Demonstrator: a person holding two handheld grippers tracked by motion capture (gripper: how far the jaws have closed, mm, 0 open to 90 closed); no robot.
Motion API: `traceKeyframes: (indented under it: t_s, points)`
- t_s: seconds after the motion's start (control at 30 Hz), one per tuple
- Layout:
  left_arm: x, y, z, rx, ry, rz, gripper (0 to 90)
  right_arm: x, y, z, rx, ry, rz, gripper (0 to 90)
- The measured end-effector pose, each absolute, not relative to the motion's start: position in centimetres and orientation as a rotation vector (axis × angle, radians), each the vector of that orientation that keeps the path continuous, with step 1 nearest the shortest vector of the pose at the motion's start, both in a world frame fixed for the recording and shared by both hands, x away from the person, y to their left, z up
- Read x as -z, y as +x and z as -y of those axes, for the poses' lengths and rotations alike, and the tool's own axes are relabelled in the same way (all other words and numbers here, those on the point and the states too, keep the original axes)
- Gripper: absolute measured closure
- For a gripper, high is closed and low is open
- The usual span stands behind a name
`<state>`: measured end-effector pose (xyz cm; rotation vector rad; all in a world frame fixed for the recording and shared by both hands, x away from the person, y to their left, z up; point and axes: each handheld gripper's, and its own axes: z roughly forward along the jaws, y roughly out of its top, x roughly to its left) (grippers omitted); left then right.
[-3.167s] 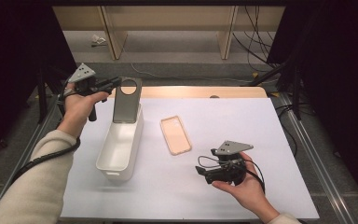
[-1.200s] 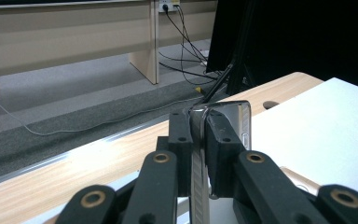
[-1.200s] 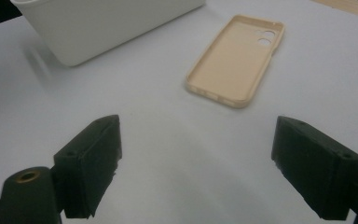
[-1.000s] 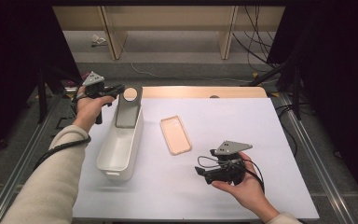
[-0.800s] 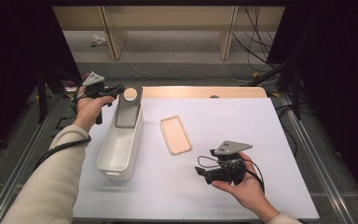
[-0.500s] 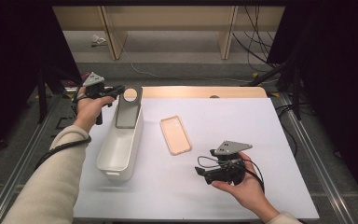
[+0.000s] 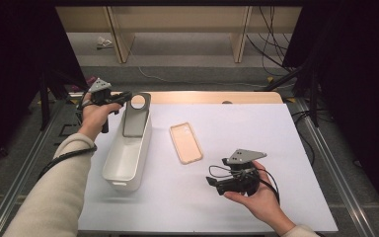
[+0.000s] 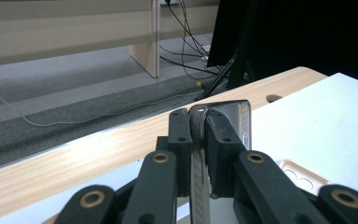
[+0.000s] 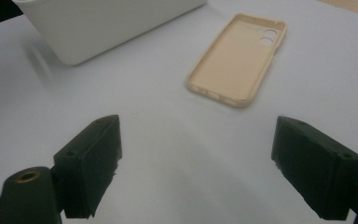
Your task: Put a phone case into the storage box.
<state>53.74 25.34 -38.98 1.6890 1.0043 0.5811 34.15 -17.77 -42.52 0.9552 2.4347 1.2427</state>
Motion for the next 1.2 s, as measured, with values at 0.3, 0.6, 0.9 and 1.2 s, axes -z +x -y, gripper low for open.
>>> traceKeyframes:
  t_s: [0.3,0.6,0.9,1.2]
  points:
    - [39.2,53.7,-25.3,-0.577,1.711,-1.003,81.0,42.5,34.1,17.7,-1.242,0.954,-2.436,16.7]
    - [39.5,53.8,-25.5,-0.574,1.706,-1.018,80.8,42.6,34.1,17.7,-1.244,0.955,-2.438,16.8]
    - [39.8,53.8,-25.8,-0.573,1.711,-1.032,80.5,42.6,34.2,17.7,-1.243,0.957,-2.439,16.7]
    - [40.0,53.9,-26.0,-0.575,1.72,-1.047,80.4,42.6,34.2,17.7,-1.245,0.957,-2.439,16.8]
